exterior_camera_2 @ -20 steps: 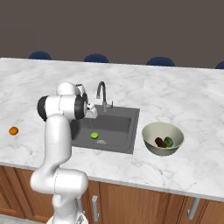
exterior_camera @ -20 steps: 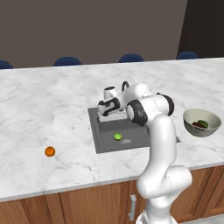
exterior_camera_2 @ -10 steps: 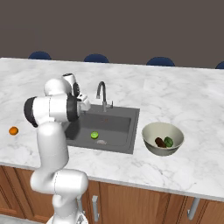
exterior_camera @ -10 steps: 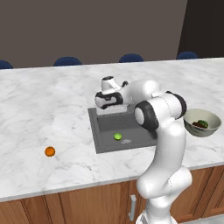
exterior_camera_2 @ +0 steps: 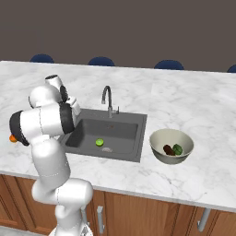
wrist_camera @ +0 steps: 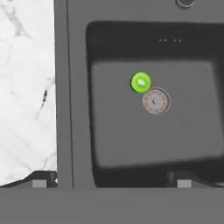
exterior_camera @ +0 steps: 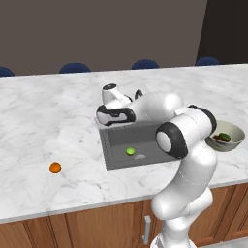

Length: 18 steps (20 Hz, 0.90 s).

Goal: There is a mixed pile of frozen fruits and vegetables on the counter. Locate all the frozen vegetables and place the items in a bowl on the counter. Take all the frozen fruits and defrost them in a running sink.

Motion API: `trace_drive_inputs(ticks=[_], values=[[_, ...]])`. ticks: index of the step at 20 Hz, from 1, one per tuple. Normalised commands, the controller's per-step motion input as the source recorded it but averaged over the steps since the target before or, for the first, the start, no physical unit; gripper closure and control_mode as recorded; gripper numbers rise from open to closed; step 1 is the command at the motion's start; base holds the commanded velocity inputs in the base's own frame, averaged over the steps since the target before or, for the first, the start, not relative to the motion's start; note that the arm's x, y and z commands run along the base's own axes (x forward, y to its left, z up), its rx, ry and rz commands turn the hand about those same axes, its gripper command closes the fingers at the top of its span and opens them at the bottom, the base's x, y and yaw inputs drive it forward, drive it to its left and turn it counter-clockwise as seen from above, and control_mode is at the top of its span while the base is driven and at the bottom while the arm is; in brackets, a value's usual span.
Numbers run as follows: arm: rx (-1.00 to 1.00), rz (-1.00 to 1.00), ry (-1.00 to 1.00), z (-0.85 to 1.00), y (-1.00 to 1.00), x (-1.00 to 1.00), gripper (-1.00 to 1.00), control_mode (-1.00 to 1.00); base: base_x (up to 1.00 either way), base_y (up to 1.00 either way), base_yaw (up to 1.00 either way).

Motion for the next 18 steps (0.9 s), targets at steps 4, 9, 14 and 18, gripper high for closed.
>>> trace_drive_inputs(ticks=[4,9,14,18], values=[[0.0,0.28,0.0,0.18,0.69,-0.31,-1.0,-1.0,0.0,0.0,0.0],[0.05,0.23,0.1,0.01,0.45,-0.07,-1.0,-1.0,0.0,0.0,0.0],[0.11,0.24,0.09,0.03,0.51,-0.12,-1.0,-1.0,0.0,0.0,0.0],[0.01,0.21,0.05,0.12,0.77,-0.28,-1.0,-1.0,0.0,0.0,0.0]])
